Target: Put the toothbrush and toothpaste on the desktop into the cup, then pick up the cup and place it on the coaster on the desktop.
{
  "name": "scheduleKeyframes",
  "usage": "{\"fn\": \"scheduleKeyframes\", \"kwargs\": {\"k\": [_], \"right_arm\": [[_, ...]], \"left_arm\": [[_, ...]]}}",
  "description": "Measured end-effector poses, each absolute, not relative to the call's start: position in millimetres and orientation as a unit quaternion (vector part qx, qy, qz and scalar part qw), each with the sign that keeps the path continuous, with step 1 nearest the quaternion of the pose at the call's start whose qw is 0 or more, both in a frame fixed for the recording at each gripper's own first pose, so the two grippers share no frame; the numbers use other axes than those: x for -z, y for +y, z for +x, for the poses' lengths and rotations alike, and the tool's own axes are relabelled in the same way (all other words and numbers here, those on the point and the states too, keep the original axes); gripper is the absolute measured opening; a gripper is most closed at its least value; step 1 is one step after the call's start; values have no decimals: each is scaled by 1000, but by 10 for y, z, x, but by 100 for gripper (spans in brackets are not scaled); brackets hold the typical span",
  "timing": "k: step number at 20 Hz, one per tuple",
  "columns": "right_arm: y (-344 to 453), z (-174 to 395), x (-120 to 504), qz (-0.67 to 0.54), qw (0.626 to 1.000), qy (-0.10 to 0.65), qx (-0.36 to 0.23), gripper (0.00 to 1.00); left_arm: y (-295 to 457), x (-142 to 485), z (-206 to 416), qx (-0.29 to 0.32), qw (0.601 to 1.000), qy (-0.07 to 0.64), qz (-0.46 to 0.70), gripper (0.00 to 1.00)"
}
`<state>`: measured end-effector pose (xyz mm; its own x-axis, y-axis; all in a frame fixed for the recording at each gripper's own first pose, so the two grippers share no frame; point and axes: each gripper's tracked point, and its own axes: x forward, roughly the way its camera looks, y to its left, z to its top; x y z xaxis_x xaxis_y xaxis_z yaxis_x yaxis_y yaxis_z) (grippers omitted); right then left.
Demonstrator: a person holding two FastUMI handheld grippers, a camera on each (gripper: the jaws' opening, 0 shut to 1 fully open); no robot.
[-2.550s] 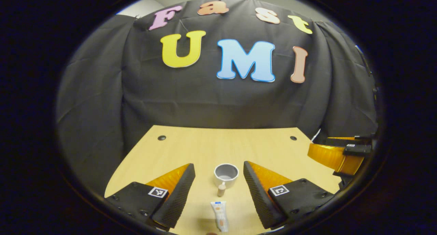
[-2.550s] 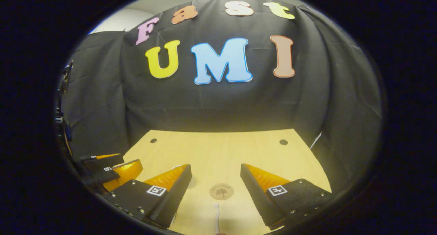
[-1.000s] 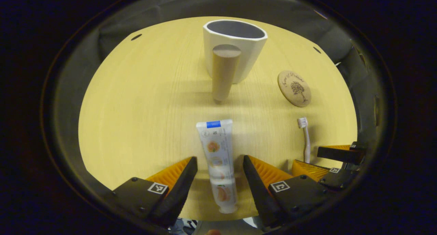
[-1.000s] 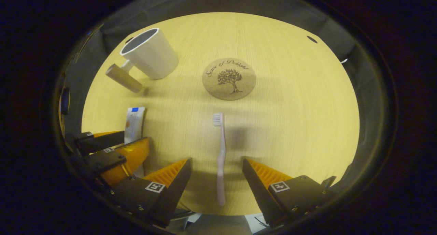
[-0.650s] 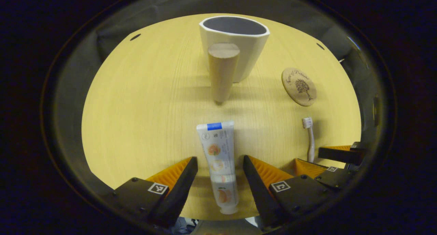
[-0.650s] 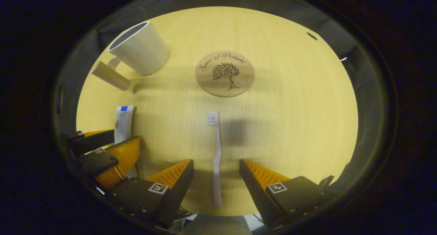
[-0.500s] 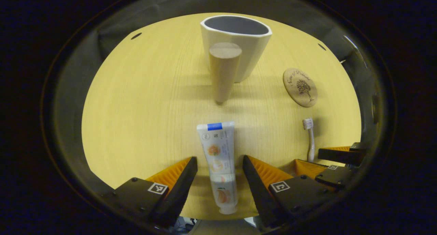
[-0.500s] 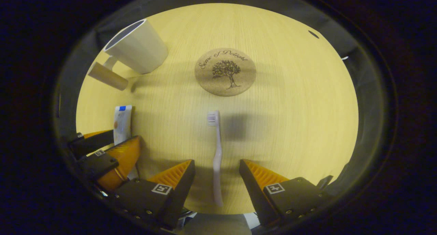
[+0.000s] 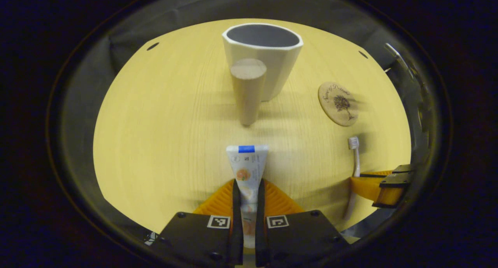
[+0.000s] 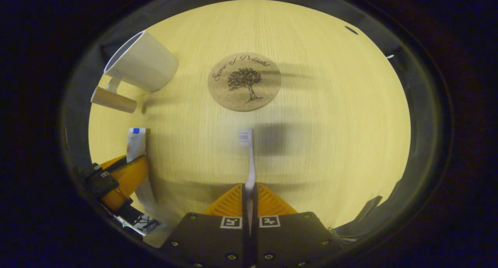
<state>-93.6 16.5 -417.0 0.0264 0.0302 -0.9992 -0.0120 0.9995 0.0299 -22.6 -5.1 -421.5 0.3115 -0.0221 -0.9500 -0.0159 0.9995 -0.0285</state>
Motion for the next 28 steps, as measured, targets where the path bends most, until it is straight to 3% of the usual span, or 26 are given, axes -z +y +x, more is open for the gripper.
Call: {"fn": "scheduleKeyframes", "kwargs": {"k": [1,7,15,21,28], "right_arm": [[159,-951,4161,6,715,699,-17,1],[158,-950,4155,7,718,695,-21,1],[155,-957,4141,2,729,684,-32,1],[161,-970,4145,-1,736,677,-34,1],[162,-978,4128,-2,743,669,-30,2]], "left_arm": [[-68,4195,-304,6,801,598,-25,7],[-195,4018,-445,21,804,592,-51,7],[-194,3230,-461,20,836,540,-95,7],[-73,2473,-84,15,868,479,-129,7],[104,1782,776,27,911,395,-119,7]]}}
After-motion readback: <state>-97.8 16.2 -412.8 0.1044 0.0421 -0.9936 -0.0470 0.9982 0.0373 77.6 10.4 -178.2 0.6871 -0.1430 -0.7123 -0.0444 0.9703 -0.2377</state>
